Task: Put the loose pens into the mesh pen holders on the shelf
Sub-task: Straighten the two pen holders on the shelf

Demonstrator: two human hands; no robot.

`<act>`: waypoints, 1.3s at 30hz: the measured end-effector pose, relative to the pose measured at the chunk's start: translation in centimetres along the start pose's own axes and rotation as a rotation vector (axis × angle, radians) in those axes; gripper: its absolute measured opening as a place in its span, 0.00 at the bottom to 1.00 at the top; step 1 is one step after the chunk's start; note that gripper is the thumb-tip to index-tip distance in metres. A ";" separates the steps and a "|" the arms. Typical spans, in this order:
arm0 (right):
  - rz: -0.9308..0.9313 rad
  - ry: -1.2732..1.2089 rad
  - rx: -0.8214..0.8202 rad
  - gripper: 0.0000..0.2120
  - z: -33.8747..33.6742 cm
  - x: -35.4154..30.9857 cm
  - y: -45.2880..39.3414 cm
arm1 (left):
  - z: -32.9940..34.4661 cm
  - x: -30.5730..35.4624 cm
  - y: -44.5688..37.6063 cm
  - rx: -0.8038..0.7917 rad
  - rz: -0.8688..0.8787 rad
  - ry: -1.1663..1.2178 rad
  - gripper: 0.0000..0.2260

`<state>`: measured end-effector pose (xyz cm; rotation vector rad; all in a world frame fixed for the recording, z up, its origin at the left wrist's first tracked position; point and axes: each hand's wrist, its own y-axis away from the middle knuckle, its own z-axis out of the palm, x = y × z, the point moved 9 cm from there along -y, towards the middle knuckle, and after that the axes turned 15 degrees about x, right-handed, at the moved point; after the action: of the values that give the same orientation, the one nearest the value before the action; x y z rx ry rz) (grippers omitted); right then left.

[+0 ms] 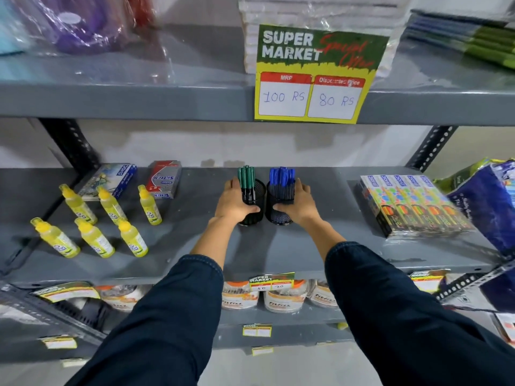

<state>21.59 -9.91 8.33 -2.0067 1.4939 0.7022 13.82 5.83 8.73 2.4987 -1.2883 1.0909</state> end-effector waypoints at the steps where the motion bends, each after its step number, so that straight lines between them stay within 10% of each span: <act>1: -0.001 0.005 0.003 0.46 0.0 0.0 0.1 | -0.1 0.0 0.1 -0.003 0.002 -0.003 0.37; 28: -0.056 -0.044 0.024 0.33 -3.5 1.8 11.0 | -3.2 1.0 11.5 -0.023 0.043 -0.051 0.39; 39: -0.035 -0.058 -0.033 0.54 -3.2 2.1 10.8 | -2.6 0.8 12.3 -0.077 0.051 -0.082 0.53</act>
<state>11.96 -16.13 8.00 -2.0144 1.4197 0.7685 3.48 -1.41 8.66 2.4914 -1.3949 0.9383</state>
